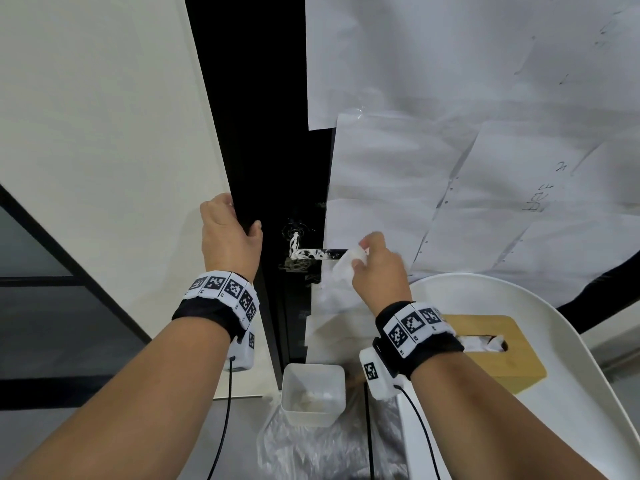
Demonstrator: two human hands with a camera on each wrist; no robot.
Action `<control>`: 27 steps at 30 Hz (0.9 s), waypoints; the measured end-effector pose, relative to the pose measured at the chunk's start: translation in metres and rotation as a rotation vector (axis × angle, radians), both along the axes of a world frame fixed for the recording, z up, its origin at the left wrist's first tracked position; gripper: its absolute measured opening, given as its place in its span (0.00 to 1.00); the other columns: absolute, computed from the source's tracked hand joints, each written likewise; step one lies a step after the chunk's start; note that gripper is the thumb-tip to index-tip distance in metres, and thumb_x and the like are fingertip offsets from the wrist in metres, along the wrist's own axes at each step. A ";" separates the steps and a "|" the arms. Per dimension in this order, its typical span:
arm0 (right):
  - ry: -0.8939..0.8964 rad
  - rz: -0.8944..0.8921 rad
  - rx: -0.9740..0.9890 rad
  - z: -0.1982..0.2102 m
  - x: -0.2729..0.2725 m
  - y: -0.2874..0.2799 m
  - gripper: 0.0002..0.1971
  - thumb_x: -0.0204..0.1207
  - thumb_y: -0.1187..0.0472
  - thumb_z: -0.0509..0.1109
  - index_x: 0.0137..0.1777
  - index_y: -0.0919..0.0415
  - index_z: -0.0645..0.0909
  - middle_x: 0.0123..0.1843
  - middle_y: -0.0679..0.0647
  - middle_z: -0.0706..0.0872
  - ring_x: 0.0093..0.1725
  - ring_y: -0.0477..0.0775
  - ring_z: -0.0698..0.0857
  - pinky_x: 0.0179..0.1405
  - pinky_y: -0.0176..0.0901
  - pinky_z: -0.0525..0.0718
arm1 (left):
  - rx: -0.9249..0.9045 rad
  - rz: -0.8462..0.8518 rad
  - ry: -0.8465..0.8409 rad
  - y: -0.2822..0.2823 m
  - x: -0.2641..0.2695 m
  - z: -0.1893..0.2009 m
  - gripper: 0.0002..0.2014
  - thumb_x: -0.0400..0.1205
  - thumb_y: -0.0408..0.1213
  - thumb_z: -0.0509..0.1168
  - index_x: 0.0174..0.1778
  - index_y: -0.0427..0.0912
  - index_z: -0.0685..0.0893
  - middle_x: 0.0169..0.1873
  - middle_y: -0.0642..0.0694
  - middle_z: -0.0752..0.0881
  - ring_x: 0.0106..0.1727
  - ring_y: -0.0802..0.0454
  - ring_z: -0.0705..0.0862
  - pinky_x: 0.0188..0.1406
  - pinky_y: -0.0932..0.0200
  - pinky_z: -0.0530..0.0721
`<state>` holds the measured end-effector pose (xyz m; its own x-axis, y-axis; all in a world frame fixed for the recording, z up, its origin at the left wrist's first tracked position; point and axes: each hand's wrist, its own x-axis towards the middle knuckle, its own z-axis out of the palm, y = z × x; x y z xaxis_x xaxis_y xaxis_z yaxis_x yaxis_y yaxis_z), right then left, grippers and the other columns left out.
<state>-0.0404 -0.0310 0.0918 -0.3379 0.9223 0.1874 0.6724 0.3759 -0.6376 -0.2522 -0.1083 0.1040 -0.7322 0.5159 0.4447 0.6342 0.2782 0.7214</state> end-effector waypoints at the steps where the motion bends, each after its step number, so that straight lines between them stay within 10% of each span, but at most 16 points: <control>1: 0.014 0.019 0.077 0.003 -0.002 0.000 0.08 0.77 0.66 0.62 0.55 0.59 0.73 0.40 0.57 0.82 0.39 0.62 0.80 0.37 0.49 0.80 | -0.003 0.001 0.004 0.000 0.000 0.000 0.25 0.76 0.35 0.72 0.66 0.43 0.69 0.59 0.44 0.73 0.47 0.45 0.83 0.46 0.44 0.86; 9: -0.324 0.120 0.278 -0.008 -0.012 0.003 0.10 0.66 0.81 0.59 0.41 0.69 0.76 0.49 0.63 0.72 0.42 0.61 0.72 0.29 0.48 0.69 | -0.012 -0.018 0.002 -0.001 -0.003 -0.002 0.26 0.76 0.35 0.72 0.66 0.46 0.67 0.58 0.44 0.75 0.47 0.46 0.83 0.46 0.44 0.87; 21: 0.011 0.033 0.199 0.017 0.002 0.023 0.12 0.75 0.72 0.60 0.53 0.57 0.77 0.45 0.56 0.79 0.40 0.59 0.79 0.39 0.49 0.79 | -0.020 -0.023 0.010 0.001 -0.005 -0.004 0.26 0.75 0.36 0.73 0.64 0.49 0.66 0.57 0.44 0.75 0.45 0.46 0.84 0.45 0.43 0.87; 27: -0.154 0.132 0.230 -0.005 -0.005 0.026 0.13 0.72 0.75 0.65 0.50 0.62 0.86 0.49 0.60 0.79 0.47 0.63 0.79 0.40 0.47 0.78 | -0.002 -0.024 -0.003 0.000 -0.005 -0.004 0.26 0.75 0.36 0.72 0.64 0.48 0.67 0.57 0.45 0.74 0.47 0.45 0.84 0.46 0.43 0.86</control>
<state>-0.0459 -0.0046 0.0865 -0.4930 0.8077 0.3234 0.6904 0.5894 -0.4195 -0.2576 -0.1083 0.0999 -0.7207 0.5346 0.4414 0.6387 0.2642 0.7227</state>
